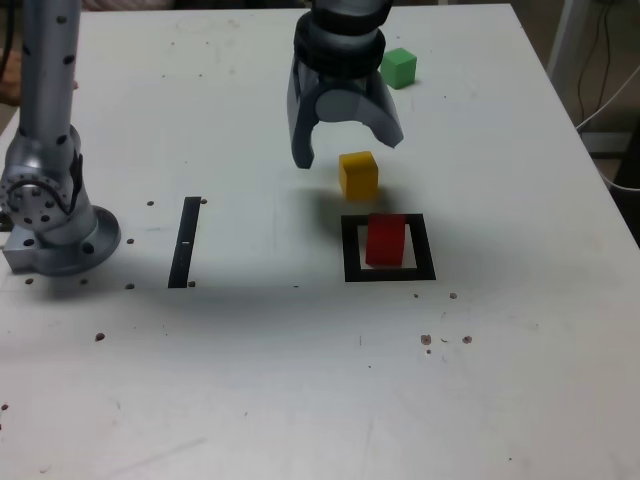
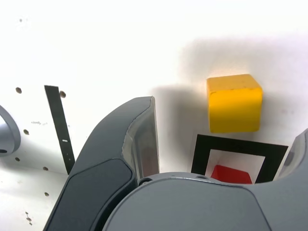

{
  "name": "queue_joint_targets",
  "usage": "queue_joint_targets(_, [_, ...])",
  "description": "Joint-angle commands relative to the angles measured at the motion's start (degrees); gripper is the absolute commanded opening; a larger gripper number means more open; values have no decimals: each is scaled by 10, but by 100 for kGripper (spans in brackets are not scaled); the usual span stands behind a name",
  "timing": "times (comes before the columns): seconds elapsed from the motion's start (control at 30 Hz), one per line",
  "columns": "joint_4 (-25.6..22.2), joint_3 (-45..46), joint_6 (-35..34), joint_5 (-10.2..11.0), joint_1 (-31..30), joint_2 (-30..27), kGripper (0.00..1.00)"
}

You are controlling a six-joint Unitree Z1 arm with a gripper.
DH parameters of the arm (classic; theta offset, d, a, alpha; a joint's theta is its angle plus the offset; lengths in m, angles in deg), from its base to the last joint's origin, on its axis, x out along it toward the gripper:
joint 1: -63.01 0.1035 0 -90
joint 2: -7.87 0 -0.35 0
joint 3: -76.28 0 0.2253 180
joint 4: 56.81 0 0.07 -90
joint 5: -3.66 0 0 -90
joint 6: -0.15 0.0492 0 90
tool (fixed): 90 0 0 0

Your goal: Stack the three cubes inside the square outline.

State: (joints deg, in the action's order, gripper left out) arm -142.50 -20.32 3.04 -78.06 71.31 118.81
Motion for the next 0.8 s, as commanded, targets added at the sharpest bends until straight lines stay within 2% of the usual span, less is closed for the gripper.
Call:
queue_joint_targets(0.0, [3, -3, 2, 0, 1, 8, 98])
queue_joint_targets(0.53, [14, -20, 14, -1, 5, 67, 85])
queue_joint_targets(0.77, [11, -25, 18, -5, 6, 75, 78])
